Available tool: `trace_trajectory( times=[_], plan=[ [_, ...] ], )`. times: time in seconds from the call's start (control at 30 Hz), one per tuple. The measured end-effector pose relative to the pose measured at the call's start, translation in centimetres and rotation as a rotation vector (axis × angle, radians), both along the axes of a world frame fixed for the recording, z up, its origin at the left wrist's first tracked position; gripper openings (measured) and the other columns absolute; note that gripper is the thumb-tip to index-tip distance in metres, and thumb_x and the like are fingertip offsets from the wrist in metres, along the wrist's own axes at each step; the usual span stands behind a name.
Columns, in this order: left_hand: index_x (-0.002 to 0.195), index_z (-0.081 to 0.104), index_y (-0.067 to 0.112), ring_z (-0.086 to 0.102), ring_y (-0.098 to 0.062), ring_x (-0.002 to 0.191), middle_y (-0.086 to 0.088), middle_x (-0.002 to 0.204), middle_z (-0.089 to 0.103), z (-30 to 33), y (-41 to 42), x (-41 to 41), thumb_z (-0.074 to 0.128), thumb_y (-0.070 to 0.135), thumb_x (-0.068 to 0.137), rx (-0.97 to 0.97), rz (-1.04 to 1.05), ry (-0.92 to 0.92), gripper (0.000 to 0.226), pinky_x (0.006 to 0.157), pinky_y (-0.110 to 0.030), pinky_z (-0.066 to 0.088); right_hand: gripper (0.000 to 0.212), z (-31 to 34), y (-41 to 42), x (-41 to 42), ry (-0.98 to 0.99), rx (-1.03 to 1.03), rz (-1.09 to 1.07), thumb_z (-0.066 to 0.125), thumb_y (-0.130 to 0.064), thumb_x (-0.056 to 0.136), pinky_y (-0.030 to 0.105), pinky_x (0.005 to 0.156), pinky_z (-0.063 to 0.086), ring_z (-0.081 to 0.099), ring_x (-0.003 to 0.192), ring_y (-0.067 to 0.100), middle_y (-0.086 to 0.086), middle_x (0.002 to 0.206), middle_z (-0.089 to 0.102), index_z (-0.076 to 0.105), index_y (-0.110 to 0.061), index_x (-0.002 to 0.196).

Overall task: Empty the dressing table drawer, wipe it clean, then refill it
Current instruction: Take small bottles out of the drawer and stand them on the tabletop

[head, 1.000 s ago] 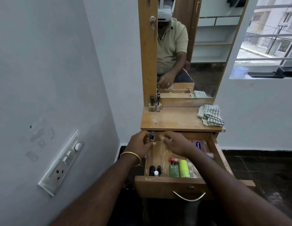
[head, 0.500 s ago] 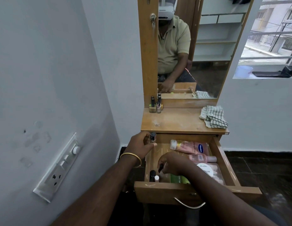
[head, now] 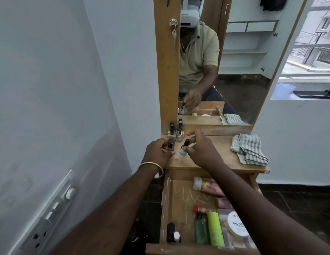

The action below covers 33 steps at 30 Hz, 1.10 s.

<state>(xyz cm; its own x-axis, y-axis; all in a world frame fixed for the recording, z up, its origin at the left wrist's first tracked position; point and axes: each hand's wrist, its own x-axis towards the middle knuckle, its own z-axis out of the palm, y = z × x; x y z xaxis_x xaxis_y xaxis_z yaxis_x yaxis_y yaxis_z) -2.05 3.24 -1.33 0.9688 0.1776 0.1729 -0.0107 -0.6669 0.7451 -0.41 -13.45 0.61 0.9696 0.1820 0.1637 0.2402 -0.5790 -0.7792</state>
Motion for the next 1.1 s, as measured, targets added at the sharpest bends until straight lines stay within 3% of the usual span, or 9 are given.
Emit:
trace_trajectory(
  times=[0.23,0.43,0.83,1.1],
  plan=[
    [0.102,0.069,0.012,0.057,-0.018,0.081,-0.002,0.090,0.066,-1.2,-0.3,3.9,0.074,0.015,0.083,0.007,0.041,0.001,0.020,0.072,-0.023,0.040,0.041,-1.9,2.0,4.3,-0.050,-0.070,-0.077,0.074,-0.016,0.083,0.043,0.078,0.053,0.060,0.086,0.016,-0.006,0.095,0.059,0.047,-0.029,0.111],
    [0.094,0.068,0.014,0.062,-0.020,0.082,-0.002,0.089,0.068,-2.2,-0.3,5.3,0.076,0.018,0.080,-0.041,0.061,0.013,0.017,0.075,-0.033,0.054,0.042,-2.7,2.7,5.8,-0.096,-0.142,-0.094,0.073,-0.017,0.082,0.045,0.074,0.053,0.059,0.084,0.019,-0.002,0.099,0.060,0.047,-0.030,0.112],
    [0.081,0.060,0.016,0.061,-0.018,0.074,0.002,0.077,0.064,-1.9,-0.7,6.0,0.083,0.021,0.073,-0.085,0.110,0.007,0.025,0.069,-0.034,0.053,0.039,-2.8,3.2,6.4,-0.118,-0.079,-0.120,0.074,-0.013,0.081,0.040,0.074,0.052,0.060,0.086,0.019,-0.005,0.096,0.060,0.049,-0.026,0.108],
    [0.079,0.059,0.020,0.061,-0.018,0.075,0.004,0.077,0.064,-1.1,-0.7,5.4,0.085,0.024,0.071,-0.033,0.149,0.026,0.027,0.070,-0.035,0.054,0.052,-2.2,2.9,5.5,-0.131,-0.057,-0.137,0.080,-0.011,0.076,0.037,0.077,0.052,0.057,0.092,0.015,-0.002,0.104,0.056,0.047,-0.021,0.115]
  ],
)
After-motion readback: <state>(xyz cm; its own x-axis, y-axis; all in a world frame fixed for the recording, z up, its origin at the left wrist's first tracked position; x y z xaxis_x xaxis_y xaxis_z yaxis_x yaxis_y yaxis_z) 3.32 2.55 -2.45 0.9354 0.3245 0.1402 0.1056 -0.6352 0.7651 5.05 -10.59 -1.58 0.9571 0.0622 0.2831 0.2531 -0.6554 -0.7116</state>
